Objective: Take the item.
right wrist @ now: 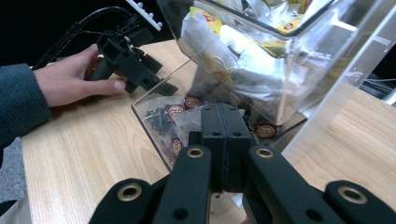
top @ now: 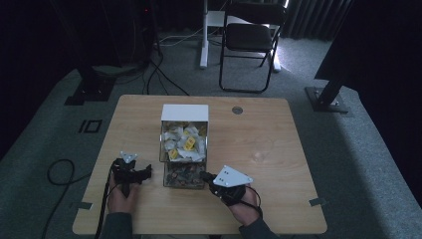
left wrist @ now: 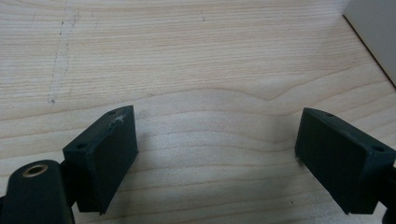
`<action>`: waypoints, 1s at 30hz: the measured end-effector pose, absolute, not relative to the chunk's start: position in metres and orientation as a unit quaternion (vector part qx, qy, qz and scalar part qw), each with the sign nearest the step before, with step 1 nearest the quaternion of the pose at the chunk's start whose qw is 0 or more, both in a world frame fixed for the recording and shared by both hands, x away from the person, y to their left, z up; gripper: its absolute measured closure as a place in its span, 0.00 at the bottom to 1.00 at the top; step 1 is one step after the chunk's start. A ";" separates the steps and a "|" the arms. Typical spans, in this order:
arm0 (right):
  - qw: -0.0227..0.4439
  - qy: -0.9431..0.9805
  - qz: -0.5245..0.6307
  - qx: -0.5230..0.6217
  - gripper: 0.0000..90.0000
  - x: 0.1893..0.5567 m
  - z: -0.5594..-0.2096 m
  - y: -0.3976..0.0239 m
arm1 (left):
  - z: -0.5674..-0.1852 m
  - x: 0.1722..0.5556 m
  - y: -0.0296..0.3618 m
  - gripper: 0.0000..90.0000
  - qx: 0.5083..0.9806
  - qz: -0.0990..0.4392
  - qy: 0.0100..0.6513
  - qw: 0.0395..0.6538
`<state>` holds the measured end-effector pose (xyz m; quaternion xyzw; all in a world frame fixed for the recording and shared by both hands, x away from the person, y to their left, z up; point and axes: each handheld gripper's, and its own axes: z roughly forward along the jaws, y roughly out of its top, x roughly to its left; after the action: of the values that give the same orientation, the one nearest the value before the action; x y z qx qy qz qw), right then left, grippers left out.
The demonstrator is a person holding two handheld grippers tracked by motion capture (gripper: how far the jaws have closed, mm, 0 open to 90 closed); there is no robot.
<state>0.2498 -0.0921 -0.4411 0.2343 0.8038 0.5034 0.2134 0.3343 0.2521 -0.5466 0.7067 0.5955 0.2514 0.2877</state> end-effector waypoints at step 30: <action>0.238 0.790 0.503 0.256 1.00 0.249 -0.434 -0.117 | -0.547 0.334 0.252 0.15 0.707 0.251 0.595 0.287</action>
<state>0.2489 -0.1167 -0.4341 0.2557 0.7904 0.5034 0.2378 0.3343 0.2522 -0.5466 0.7069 0.5953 0.2515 0.2875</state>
